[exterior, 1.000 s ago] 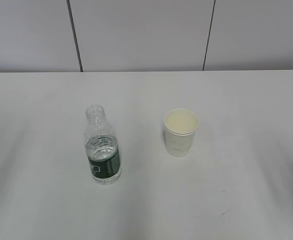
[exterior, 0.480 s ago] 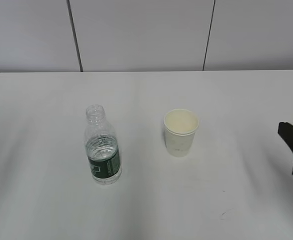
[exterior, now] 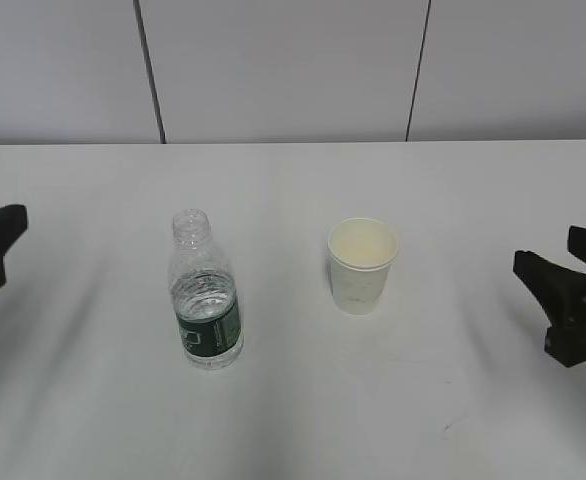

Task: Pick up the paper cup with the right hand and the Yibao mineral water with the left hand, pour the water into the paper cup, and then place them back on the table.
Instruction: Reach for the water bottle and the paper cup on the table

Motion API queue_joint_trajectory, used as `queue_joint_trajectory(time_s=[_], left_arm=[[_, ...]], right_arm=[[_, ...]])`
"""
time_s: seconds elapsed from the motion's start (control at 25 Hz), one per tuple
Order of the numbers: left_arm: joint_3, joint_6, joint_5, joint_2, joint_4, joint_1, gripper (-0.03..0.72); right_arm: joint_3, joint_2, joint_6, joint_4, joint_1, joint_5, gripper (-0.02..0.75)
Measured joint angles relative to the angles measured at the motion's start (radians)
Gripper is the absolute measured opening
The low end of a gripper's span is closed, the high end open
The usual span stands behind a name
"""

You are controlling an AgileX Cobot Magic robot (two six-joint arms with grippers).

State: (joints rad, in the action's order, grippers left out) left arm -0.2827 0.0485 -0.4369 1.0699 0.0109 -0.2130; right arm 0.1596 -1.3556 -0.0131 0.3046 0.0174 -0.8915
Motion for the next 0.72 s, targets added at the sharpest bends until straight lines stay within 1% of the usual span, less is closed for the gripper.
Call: queue_joint_trajectory(time_s=[0.24,0.36,0.48,0.56,0.72], left_arm=[[0.020,0.000,-0.153,0.130,0.052,-0.067,0.532],[0.056,0.000,-0.217,0.173,0.058,-0.074,0.532],[0.109,0.000,-0.332,0.222,0.059,-0.074,0.532],[0.145,0.000,-0.412,0.260,0.067,-0.074,0.532],[0.184,0.000,-0.587,0.371,0.119,-0.074,0.532]], right_arm=[[0.003,-0.102,0.000,0.013,0.000,-0.087,0.480],[0.005,-0.176,0.000,0.024,0.000,-0.132,0.480],[0.007,-0.269,-0.017,0.034,0.000,-0.191,0.480],[0.007,-0.330,-0.083,0.038,0.000,-0.232,0.480],[0.018,-0.445,-0.188,0.045,0.000,-0.243,0.480]])
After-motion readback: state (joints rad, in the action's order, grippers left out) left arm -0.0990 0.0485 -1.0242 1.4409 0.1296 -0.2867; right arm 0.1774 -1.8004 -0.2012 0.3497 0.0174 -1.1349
